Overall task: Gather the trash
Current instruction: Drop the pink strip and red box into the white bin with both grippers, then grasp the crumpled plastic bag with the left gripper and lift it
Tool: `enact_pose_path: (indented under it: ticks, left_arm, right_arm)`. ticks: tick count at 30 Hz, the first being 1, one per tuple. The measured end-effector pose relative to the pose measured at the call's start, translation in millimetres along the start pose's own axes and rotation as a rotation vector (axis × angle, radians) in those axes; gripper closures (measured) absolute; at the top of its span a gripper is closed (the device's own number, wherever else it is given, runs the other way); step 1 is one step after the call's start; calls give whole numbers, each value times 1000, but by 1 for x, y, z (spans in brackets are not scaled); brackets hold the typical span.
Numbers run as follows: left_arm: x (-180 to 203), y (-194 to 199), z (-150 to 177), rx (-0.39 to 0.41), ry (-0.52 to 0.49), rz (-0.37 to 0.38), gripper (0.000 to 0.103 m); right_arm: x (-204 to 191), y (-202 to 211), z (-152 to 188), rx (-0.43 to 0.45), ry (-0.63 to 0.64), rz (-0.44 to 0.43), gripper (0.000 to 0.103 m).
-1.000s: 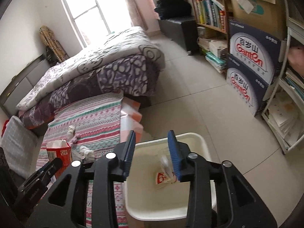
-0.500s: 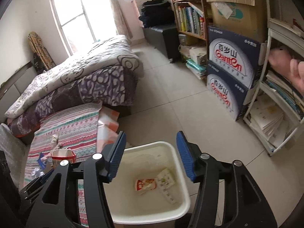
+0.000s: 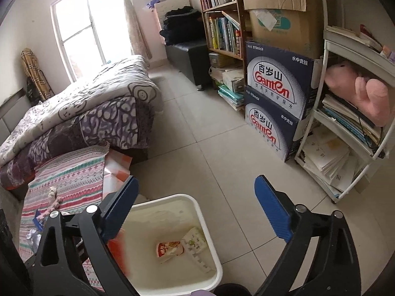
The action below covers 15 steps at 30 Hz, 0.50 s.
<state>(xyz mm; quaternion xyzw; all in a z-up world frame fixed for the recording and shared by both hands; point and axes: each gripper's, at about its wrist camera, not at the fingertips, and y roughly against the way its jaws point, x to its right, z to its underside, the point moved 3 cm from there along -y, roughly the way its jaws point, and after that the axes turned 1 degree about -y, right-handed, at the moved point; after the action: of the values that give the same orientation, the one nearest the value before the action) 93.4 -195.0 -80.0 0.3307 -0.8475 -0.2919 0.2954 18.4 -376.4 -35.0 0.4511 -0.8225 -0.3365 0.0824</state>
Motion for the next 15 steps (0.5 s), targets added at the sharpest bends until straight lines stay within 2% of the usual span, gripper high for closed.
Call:
enact_pose_path:
  ticks: [3,7,12,15]
  left_arm:
    - [0,2,1,-3,-7,-12,37]
    - [-13,8,0,2,14,-58,34]
    - [-44,23,0,23,52,-186,26]
    - [-69,36,1,40,85,-298,21]
  right_arm:
    - [-3,-2,1,-10,1,7,8]
    - [-15,-6,4,-42,-20,-26,8]
    - [-49,-9,13,-75,32,-57,7]
    - [-72,-9,20,-86,62,-77,7]
